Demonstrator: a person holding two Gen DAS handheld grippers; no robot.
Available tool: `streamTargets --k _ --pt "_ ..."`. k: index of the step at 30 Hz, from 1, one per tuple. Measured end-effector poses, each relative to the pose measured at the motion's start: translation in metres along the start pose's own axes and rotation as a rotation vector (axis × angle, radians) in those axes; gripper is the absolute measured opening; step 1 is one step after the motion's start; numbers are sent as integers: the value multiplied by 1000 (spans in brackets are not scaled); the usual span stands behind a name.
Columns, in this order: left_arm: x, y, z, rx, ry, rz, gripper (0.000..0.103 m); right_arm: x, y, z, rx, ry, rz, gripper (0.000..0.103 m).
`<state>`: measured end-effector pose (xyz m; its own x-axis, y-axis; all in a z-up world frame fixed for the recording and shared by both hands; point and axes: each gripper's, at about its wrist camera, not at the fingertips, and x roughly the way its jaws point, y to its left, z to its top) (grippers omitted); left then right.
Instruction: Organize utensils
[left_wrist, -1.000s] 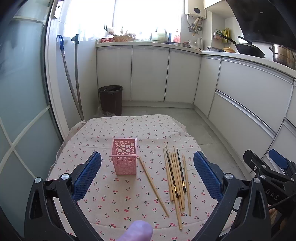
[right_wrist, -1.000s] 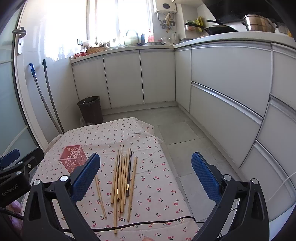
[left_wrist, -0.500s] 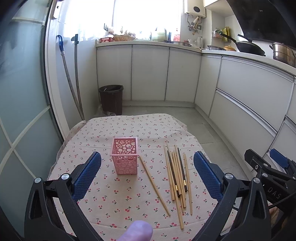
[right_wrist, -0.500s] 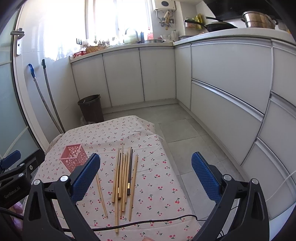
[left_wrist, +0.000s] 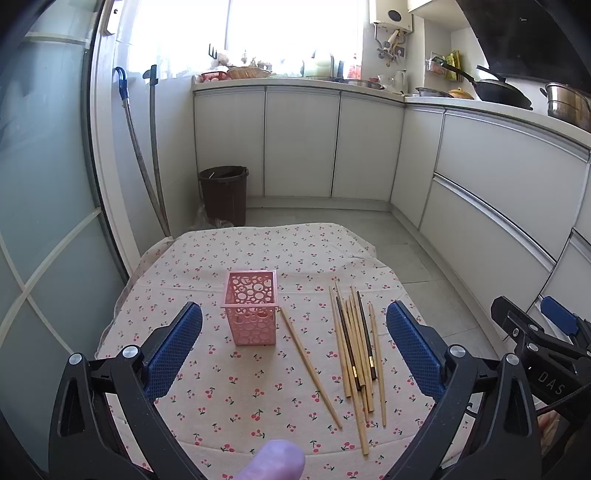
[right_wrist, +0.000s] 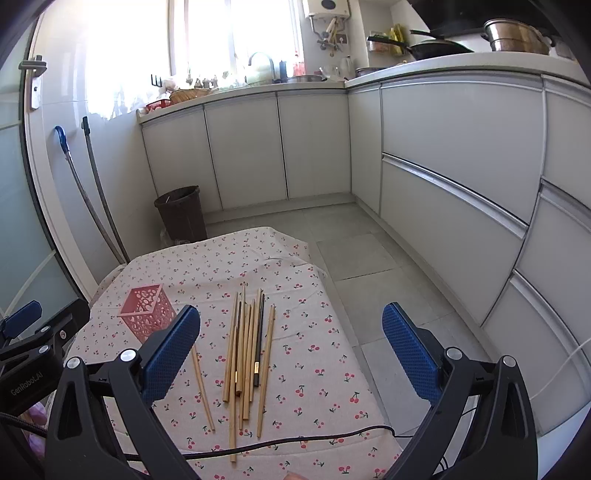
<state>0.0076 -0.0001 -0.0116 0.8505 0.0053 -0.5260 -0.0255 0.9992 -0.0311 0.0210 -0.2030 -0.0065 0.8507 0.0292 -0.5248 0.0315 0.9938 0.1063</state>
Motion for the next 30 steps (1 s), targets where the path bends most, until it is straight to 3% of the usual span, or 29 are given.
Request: streamTargets --k 30 --pt "4 -1 0 1 20 8 96 2 2 0 -2 13 -5 96"
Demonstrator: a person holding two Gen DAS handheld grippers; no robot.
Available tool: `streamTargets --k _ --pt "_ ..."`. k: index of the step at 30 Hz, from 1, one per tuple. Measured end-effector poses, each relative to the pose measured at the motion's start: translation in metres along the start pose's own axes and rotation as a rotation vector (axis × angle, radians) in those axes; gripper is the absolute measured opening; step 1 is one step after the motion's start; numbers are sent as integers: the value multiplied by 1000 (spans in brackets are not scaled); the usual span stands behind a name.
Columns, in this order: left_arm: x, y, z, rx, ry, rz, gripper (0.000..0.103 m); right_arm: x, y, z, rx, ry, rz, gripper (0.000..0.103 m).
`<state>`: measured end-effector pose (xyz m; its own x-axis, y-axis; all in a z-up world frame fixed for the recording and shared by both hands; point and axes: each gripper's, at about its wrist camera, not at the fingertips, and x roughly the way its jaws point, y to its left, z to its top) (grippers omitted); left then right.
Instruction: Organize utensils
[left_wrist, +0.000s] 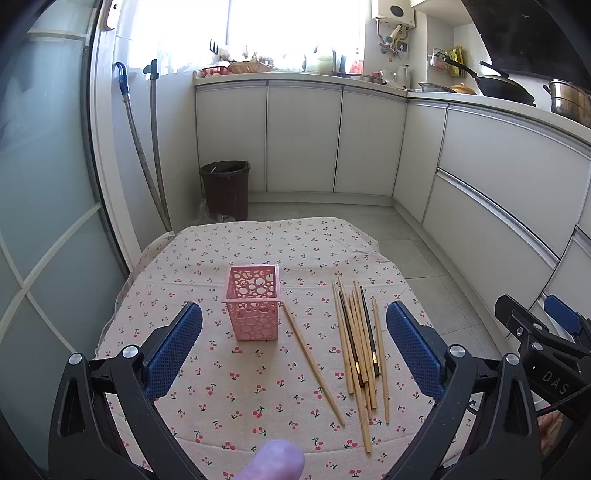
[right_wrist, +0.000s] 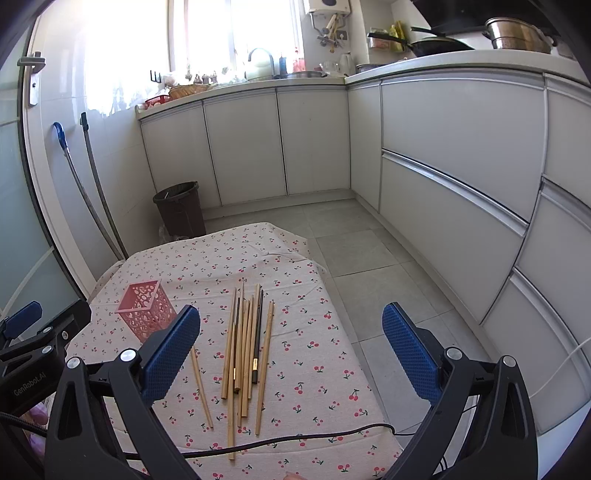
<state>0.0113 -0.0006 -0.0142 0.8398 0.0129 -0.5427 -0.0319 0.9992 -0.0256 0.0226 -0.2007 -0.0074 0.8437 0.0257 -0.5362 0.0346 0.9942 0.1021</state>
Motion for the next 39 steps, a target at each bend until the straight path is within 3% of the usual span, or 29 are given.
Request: streamTargets --k 39 --pt "4 3 -3 -4 19 14 96 1 1 -2 -7 6 0 96"
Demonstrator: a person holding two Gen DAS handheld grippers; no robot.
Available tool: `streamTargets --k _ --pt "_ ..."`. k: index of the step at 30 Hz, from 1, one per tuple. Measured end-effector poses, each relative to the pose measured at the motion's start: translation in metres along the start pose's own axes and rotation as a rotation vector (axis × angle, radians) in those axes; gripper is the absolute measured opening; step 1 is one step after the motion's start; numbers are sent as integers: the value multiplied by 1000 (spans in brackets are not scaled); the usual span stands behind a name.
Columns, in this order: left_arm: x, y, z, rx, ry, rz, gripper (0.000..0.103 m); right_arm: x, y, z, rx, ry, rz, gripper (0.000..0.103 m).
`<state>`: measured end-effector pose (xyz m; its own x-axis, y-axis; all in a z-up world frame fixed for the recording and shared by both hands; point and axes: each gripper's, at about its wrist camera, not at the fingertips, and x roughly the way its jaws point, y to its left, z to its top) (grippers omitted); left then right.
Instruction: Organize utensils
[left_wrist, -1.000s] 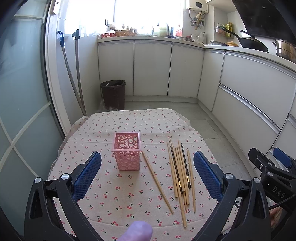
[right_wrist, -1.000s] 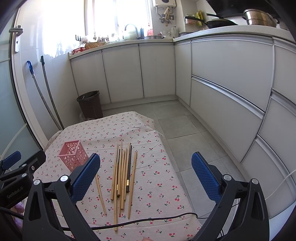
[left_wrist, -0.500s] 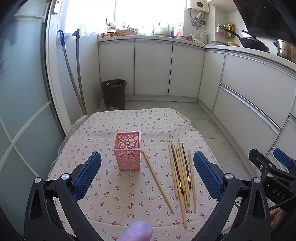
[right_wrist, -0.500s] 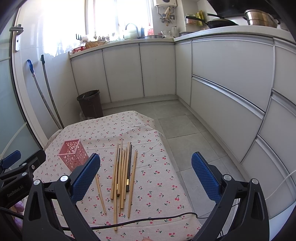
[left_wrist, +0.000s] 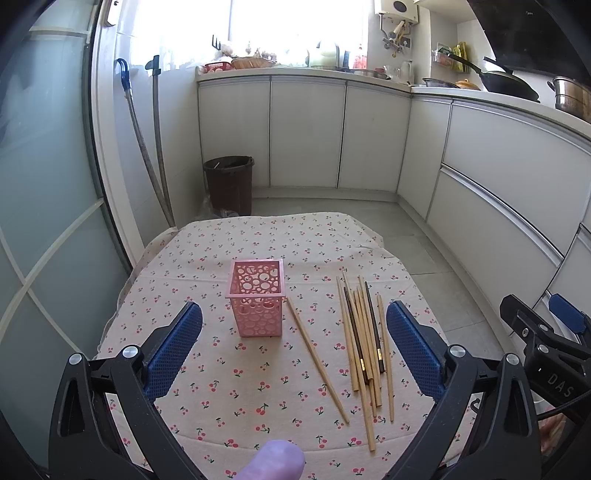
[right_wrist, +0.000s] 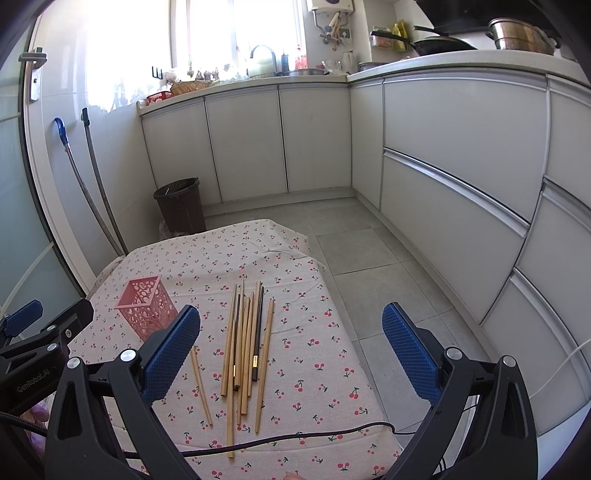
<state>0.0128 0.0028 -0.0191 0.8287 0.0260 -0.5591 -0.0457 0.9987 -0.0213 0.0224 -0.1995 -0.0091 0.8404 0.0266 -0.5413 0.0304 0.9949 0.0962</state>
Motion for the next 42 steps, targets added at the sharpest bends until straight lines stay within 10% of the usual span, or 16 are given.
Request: streamTargets --k 29,37,42 --pt "33 14 -3 -63 134 13 96 3 -4 9 45 25 8 96" --pt "104 3 -35 -85 437 -157 96 6 -47 94 330 59 350 96" --pt "141 -21 -48 -70 561 -117 96 55 -83 114 559 165 587 96"
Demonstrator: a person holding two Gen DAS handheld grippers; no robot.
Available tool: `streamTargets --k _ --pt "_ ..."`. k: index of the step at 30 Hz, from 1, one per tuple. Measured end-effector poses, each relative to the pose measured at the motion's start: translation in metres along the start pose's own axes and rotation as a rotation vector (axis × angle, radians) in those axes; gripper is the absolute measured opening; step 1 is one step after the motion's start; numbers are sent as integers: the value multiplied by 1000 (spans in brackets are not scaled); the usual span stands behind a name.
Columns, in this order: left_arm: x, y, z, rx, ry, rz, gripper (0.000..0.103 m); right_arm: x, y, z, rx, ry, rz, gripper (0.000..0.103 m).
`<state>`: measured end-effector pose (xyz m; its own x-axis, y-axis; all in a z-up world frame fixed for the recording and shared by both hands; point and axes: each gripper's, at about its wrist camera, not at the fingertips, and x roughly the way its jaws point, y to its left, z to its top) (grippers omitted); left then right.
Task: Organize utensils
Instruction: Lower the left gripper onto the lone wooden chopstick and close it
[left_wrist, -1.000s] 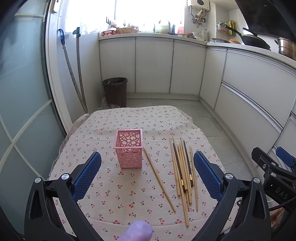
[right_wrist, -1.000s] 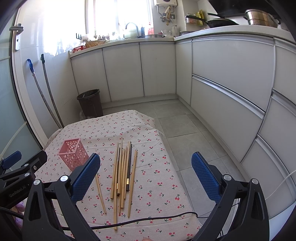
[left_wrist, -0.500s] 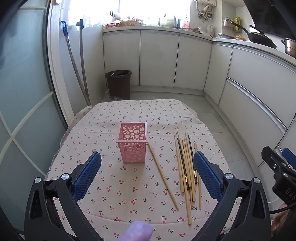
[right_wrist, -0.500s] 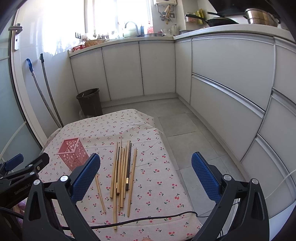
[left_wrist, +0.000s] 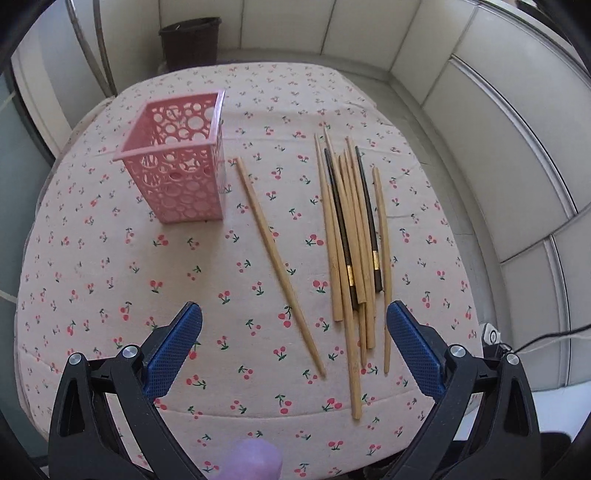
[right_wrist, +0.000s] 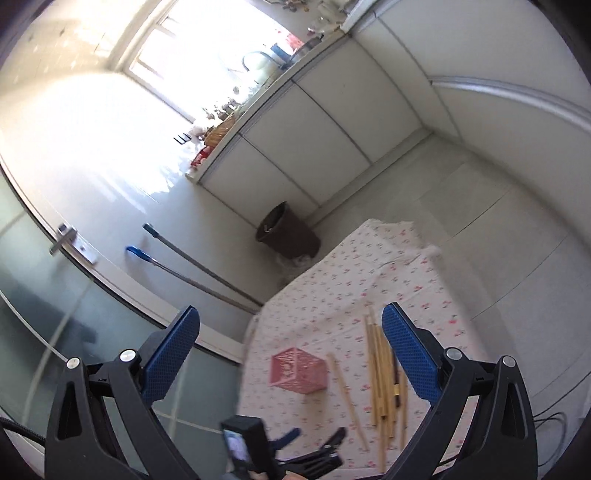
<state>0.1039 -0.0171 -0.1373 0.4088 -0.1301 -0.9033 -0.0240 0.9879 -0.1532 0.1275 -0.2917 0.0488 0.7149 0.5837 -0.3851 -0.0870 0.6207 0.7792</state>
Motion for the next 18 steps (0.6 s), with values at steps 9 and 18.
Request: streamTargets --k 9,18 --pt "53 15 45 -341 -2 174 79 25 -87 -1 215 82 -133 96" --pt "97 12 75 -408 13 289 70 20 -94 3 237 81 -143 96"
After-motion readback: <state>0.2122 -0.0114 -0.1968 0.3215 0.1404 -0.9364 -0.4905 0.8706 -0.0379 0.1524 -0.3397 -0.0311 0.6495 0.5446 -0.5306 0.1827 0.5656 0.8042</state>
